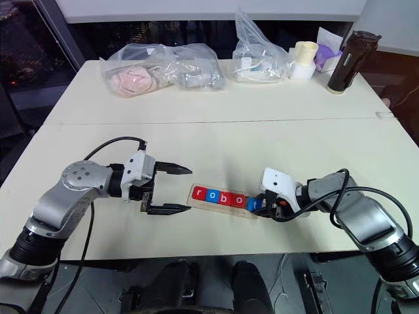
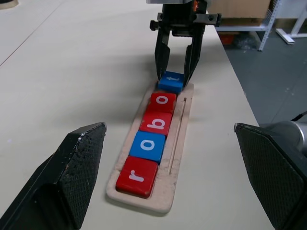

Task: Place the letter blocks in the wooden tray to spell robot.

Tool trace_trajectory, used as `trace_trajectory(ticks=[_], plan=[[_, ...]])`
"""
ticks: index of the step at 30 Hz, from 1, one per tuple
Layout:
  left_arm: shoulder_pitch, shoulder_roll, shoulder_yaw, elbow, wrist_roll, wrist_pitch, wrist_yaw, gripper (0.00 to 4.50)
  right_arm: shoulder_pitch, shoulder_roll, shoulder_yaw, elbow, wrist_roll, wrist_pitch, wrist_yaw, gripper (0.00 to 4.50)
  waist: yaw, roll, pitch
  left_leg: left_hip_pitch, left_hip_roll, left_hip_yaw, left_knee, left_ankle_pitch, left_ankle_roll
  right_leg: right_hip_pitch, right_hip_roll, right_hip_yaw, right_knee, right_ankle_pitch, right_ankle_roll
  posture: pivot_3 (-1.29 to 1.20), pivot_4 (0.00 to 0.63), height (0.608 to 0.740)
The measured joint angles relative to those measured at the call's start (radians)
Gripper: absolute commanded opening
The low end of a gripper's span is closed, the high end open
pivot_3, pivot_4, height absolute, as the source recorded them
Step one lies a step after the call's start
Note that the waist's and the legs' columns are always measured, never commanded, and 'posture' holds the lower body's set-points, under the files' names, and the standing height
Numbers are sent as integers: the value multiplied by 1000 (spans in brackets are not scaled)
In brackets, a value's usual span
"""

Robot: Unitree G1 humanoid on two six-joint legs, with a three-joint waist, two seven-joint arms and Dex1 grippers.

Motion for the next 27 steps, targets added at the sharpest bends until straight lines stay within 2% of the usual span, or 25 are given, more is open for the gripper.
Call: trace_trajectory(ticks=[27], plan=[[4,0,0,-15,0,1,24,4500,-35,38,26,15,-10,2,-5,1120,1,0,0,0,0,0,0,0,0,0,0,0,0,0,0,0,150,740]])
